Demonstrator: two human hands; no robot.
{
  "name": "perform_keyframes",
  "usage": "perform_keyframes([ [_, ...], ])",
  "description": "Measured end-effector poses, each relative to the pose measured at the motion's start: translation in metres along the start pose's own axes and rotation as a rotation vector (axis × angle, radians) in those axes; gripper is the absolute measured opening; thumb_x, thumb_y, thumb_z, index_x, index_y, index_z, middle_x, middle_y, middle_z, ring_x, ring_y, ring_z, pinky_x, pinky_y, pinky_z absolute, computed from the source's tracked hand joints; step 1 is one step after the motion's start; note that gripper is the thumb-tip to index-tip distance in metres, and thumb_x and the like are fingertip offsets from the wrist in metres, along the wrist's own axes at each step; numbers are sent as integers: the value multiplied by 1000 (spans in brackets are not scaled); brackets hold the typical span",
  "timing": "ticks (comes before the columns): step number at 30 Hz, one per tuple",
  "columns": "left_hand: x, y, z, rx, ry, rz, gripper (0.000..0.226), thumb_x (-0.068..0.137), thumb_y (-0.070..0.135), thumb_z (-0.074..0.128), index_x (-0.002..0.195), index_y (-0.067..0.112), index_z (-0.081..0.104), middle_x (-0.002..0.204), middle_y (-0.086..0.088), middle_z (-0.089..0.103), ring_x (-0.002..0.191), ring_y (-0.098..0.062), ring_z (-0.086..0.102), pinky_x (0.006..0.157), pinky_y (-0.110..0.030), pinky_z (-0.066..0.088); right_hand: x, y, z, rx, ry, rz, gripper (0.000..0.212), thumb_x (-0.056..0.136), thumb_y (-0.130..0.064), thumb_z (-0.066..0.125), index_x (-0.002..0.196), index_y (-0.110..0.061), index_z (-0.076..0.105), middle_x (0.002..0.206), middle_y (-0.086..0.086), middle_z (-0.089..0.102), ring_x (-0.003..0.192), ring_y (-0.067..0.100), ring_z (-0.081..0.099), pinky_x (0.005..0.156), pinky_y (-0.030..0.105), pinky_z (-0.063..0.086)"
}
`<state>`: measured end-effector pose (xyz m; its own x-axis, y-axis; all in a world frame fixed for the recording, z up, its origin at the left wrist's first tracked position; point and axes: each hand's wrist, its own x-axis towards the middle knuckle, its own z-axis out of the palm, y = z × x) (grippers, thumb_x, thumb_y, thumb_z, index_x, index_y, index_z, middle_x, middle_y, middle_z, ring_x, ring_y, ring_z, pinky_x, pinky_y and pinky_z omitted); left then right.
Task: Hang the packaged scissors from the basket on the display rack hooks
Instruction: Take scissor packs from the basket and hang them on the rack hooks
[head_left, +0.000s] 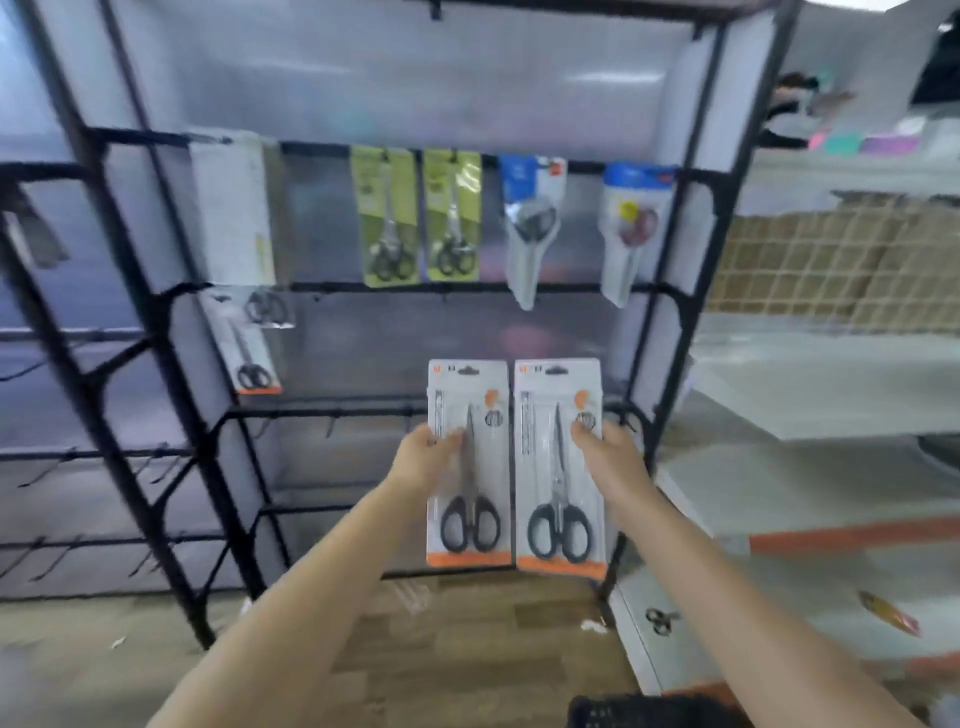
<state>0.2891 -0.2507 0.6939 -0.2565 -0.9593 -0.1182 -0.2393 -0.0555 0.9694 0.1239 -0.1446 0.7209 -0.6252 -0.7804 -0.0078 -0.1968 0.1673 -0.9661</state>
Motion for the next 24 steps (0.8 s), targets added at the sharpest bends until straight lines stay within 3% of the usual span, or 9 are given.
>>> perform_keyframes([
  [2,3,-26,-35,-45,23,-59,16,94,23,55,87,10,56,85,-3,63,70,-12,55,59,-23,45,-5,4,32,-11,-65,39,29,100,-23,43,125,-10,52,116,5,56,118,26,50,88,29,38],
  [4,6,-48,-73,-103,67,-106,15,93,23,57,92,8,58,93,-10,65,75,-17,59,62,-26,48,-2,16,69,-45,-97,54,21,100,-22,43,113,-11,54,118,10,59,107,28,54,83,31,41],
  [6,12,-62,-112,-151,134,-151,15,93,23,58,92,8,58,95,-11,65,77,-20,60,61,-27,48,3,27,108,-71,-116,72,14,99,-19,43,100,-10,54,114,18,62,95,28,56,78,33,42],
  [12,43,-78,-211,-171,312,-139,17,95,21,54,100,5,55,87,-6,59,69,-13,53,53,-18,43,16,21,213,-62,-209,106,17,98,-21,45,96,-9,57,97,9,62,87,22,55,70,29,39],
  [15,55,-83,-251,-166,343,-137,28,95,26,53,112,3,55,102,-7,59,89,-18,54,73,-26,41,21,4,259,-35,-241,102,15,98,-20,46,91,-11,55,86,2,60,80,17,53,62,26,39],
  [19,64,-92,-294,-161,354,-149,27,95,28,53,109,5,57,108,-9,63,90,-19,56,76,-29,43,29,-16,317,-1,-296,97,18,98,-22,45,92,-12,59,97,6,63,87,21,56,77,31,42],
  [24,76,-94,-325,-149,377,-153,23,95,29,53,104,8,56,103,-7,62,92,-20,57,79,-31,46,32,-35,371,6,-346,73,21,99,-21,43,107,-9,58,101,5,62,92,21,57,77,29,41],
])
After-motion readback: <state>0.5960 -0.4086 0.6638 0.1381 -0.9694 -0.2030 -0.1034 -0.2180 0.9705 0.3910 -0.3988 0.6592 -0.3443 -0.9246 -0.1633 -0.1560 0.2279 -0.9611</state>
